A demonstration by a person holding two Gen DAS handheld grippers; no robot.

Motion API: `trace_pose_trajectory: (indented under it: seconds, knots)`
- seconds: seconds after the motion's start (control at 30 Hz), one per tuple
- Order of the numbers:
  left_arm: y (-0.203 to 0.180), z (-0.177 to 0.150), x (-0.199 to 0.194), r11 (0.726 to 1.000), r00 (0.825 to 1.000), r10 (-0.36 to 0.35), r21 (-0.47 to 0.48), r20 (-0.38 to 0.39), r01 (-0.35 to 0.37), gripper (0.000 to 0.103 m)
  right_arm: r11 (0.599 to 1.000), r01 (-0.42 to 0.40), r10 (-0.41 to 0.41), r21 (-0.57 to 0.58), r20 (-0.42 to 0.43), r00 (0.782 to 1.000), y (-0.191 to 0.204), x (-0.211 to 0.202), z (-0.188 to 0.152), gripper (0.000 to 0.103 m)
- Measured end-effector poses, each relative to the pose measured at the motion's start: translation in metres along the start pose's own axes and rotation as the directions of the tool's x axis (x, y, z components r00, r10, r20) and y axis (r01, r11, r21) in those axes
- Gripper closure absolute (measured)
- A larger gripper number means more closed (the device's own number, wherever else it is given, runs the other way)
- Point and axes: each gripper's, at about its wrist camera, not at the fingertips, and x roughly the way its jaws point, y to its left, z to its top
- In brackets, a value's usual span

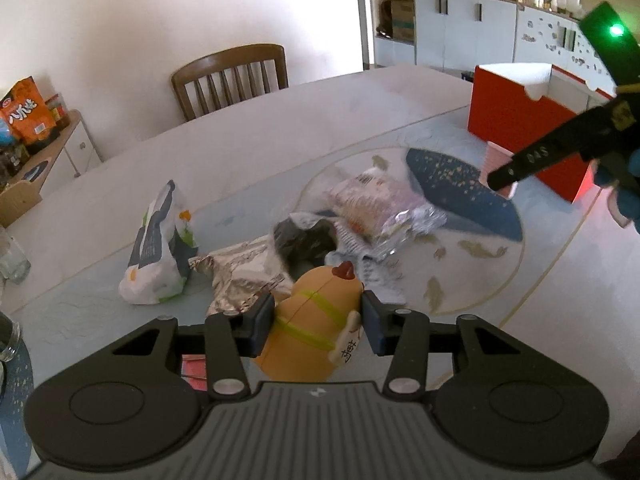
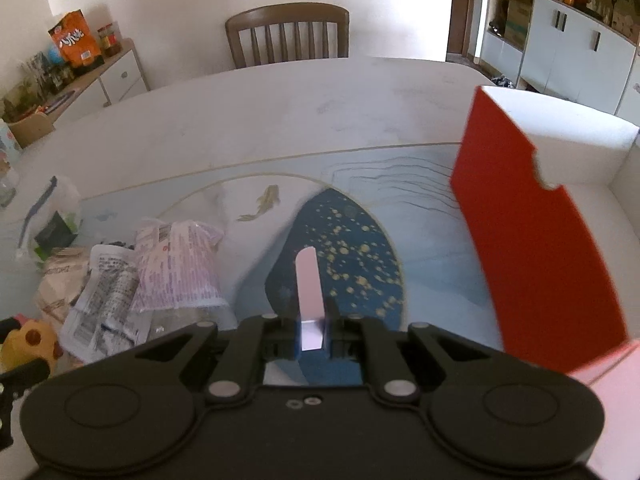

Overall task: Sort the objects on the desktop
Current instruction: 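Carry the sticky-note pad and yellow toy with both tools over the red box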

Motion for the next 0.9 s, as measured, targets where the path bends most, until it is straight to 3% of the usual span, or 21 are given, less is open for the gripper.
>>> trace_pose_trajectory:
  seconds: [0.07, 0.13, 0.23, 0.57, 0.9]
  knots:
    - [-0.007, 0.003, -0.004, 1.000, 1.000, 0.008, -0.008, 0.003, -0.008, 0.058, 1.000, -0.019, 0.019, -0.002, 0.002, 1.000, -0.007, -0.009, -0.002, 0.094]
    - [-0.013, 0.007, -0.008, 1.000, 1.000, 0.012, -0.021, 0.002, -0.012, 0.058, 0.991, 0.070, -0.070, 0.117, -0.007, 0.998, -0.012, -0.018, -0.004, 0.094]
    - [-0.023, 0.013, -0.014, 0.999, 1.000, 0.018, -0.040, 0.010, -0.018, 0.058, 0.988, 0.069, -0.069, 0.137, -0.003, 0.998, -0.018, -0.034, -0.004, 0.094]
    - [-0.061, 0.049, -0.035, 0.997, 0.998, -0.020, -0.072, 0.061, 0.024, 0.058, 0.989, 0.042, -0.049, 0.139, 0.047, 0.998, -0.056, -0.085, 0.010, 0.094]
    - [-0.111, 0.093, -0.043, 0.998, 0.991, -0.063, -0.014, 0.117, 0.065, 0.058, 0.988, 0.046, -0.063, 0.150, 0.110, 0.992, -0.101, -0.122, 0.022, 0.094]
